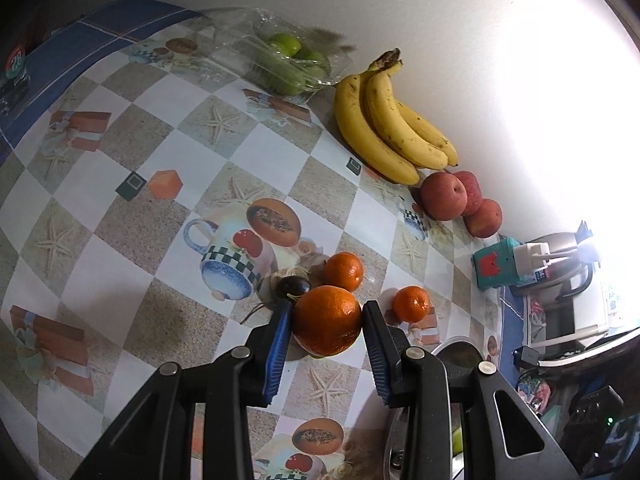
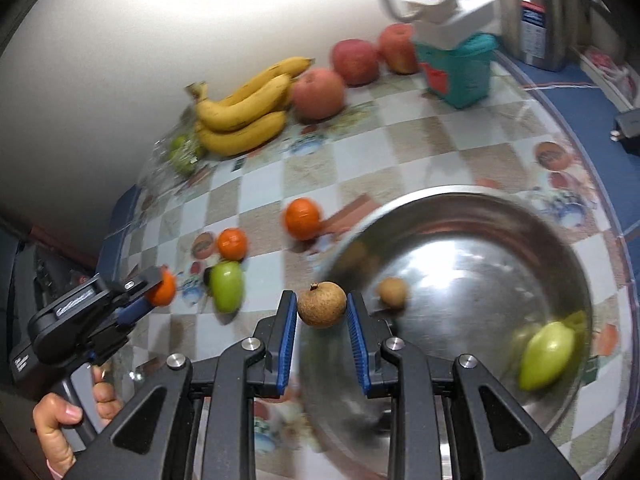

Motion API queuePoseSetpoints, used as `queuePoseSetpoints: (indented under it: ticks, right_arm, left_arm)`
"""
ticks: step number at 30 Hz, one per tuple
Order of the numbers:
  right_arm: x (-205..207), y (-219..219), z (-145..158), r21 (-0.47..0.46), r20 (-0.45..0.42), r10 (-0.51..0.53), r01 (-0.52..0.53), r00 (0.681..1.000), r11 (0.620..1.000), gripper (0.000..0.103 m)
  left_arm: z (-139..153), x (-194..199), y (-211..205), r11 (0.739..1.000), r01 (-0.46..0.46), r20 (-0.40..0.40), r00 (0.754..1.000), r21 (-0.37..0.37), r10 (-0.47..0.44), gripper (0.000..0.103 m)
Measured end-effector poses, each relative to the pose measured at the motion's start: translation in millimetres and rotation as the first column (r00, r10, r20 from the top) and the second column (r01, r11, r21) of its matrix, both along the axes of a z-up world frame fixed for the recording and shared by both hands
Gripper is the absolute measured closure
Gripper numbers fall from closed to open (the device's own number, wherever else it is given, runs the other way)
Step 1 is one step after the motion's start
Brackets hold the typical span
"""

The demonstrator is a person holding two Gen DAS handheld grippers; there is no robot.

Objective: Organize fruits
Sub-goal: 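Carry the brown fruit with the right tool over the basin while the left tool carries the mandarin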

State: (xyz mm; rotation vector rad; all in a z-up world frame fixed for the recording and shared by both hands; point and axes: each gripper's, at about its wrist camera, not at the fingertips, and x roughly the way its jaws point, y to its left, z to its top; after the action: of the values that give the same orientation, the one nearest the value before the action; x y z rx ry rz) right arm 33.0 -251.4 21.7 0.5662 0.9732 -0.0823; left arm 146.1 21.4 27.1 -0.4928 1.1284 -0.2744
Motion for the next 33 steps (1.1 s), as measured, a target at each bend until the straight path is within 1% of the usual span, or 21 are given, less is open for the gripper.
queuePoseSetpoints:
  ticks: [4,10,16,21,23,25,27,30,33]
  right_arm:
    - [-10,-28,0,-0.018,-0.012,-0.068,0.067,0.998,0.998,0.076]
    - [-25,-58,-4,0.002,-0.023,-0.145,0.145,0.989,0.989,0.076]
    - [-34,-72,-3,0.025,-0.02,-0.172,0.172,0.985,0.985,0.076]
    - [-37,-77,-2,0.033,-0.014,-0.172,0.173,0.985,0.984,0.076]
    - [-39,-80,-2,0.035,-0.015,-0.174,0.174,0.985,0.984,0.076]
    - [-41,-82,-1,0.034,-0.015,-0.182,0.182,0.983,0.983,0.076]
    - [-43,-85,-1,0.037,-0.013,-0.186,0.187,0.982,0.982,0.076]
    - [-45,-89,-1,0.045,-0.011,-0.19,0.191,0.982,0.981,0.076]
    - [-44,-92,-6,0.041,-0.022,-0.192,0.193,0.981,0.98,0.076]
  left_arm:
    - [5,-3,-14,0.999,0.034,0.011,0.999,0.008,-0.035,0.064]
    - [15,-15,-45,0.994,0.112,0.03,0.993,0.012,-0.112,0.064]
    - [25,-36,-82,0.977,0.211,0.05,0.976,0.019,-0.211,0.064]
    - [29,-55,-121,0.948,0.313,0.066,0.946,0.06,-0.316,0.064]
    - [28,-64,-138,0.931,0.355,0.062,0.931,0.079,-0.36,0.064]
    - [24,-69,-150,0.918,0.389,0.046,0.919,0.075,-0.393,0.064]
    - [19,-76,-165,0.9,0.43,0.031,0.901,0.075,-0.433,0.064]
    - [13,-85,-184,0.875,0.468,0.023,0.88,0.126,-0.474,0.064]
    - [3,-91,-197,0.855,0.495,0.001,0.865,0.154,-0.502,0.064]
